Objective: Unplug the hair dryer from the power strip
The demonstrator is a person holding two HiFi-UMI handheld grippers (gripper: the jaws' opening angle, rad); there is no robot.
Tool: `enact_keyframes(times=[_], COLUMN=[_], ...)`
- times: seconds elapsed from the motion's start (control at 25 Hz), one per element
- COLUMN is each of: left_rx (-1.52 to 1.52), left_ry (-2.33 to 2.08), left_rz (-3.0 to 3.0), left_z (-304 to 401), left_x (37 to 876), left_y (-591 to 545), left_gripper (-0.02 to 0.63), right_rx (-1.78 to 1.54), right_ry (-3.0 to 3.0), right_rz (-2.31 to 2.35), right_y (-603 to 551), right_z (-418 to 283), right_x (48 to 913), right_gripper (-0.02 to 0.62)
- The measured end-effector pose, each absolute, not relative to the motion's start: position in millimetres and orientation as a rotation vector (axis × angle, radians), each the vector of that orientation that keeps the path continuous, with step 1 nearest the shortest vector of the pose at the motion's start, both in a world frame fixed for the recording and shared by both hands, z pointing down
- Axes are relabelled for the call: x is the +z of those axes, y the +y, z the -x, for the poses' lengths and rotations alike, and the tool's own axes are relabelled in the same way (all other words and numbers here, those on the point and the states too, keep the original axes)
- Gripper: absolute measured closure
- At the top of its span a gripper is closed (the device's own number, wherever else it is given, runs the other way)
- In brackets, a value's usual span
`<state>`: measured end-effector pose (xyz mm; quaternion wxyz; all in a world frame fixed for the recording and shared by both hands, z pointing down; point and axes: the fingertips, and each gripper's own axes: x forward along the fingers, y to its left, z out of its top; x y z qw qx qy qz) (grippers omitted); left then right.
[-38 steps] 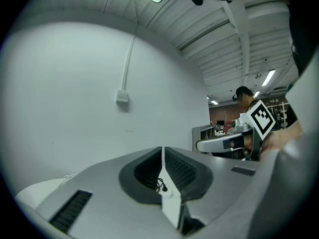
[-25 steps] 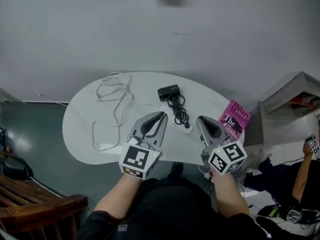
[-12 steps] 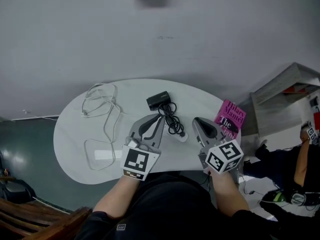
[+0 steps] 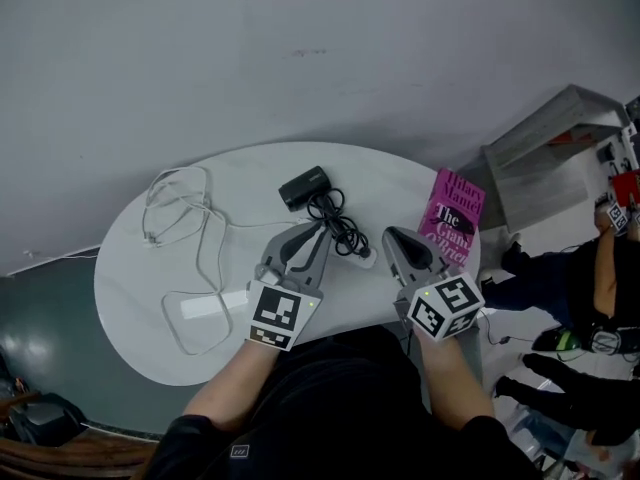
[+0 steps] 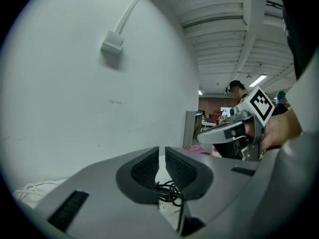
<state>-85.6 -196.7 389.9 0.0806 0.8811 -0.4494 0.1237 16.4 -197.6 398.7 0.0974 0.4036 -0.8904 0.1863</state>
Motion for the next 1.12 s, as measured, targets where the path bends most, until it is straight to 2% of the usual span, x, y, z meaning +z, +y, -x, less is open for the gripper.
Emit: enact_keyframes(times=[0.12, 0.32, 0.64, 1.12], left_rx=[0.412, 0.485, 0.611, 0.734], left_ry=[-1.294, -1.232, -1.157, -1.069], left_rz=[-2.615, -2.602, -2.566, -2.56], left_z=[81.2, 67.7, 54.4, 32.9], left_x=[408.7, 437.7, 492.4, 548.2], left_y=[-194.0, -194.1, -184.9, -168.2], left_gripper=[0.52, 0.488, 0.386, 0.322], right_rx=[0.596, 0.622, 0.677, 0.715], right_ry=[-2.6, -2.572, -2.55, -2.486], right_rz=[-1.207, -1.203, -1.19, -1.237], right_y=[-193.0, -199.7, -191.0, -170.8], right_z=[-22.6, -30.3, -31.7, -46.5], right_x=[412.2, 430.4, 464.4, 507.9], right_gripper=[0.56, 0.56, 0.56, 0.56])
